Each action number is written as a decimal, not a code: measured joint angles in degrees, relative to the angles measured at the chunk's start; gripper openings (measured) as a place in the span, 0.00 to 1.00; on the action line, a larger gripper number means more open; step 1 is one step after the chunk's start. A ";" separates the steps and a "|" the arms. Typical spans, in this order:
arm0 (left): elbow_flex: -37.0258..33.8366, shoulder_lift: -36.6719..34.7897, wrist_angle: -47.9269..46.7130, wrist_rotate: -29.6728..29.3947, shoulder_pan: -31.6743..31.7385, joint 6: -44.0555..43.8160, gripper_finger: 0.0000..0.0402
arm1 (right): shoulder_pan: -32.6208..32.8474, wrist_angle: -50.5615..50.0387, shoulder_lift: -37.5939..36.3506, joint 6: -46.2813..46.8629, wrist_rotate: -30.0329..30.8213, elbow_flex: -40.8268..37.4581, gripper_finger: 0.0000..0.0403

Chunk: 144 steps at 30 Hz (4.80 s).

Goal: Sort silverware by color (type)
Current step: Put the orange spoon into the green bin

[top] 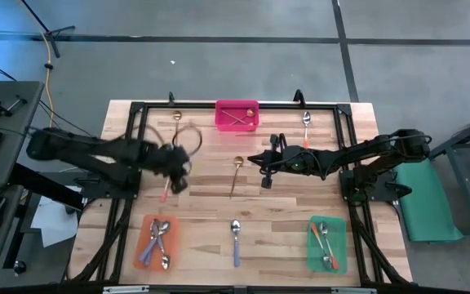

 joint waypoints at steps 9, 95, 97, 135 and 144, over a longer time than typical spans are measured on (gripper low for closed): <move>-0.80 6.63 16.53 9.75 17.33 14.85 0.29 | 0.02 -1.87 0.00 2.17 0.02 0.00 0.00; -16.96 3.87 -0.33 2.97 11.65 -15.03 0.47 | -22.84 -7.12 0.92 13.35 -13.75 -8.46 0.12; -18.65 3.87 2.93 3.09 13.06 -13.05 0.46 | -22.84 -6.86 0.92 13.48 -13.72 -8.46 0.12; -29.90 13.48 108.48 24.97 17.20 18.27 0.01 | -5.41 24.51 6.70 19.38 -14.65 -6.93 0.36; -25.64 21.30 118.64 27.73 17.20 18.87 0.01 | -5.11 26.17 18.29 19.38 -17.73 6.01 0.51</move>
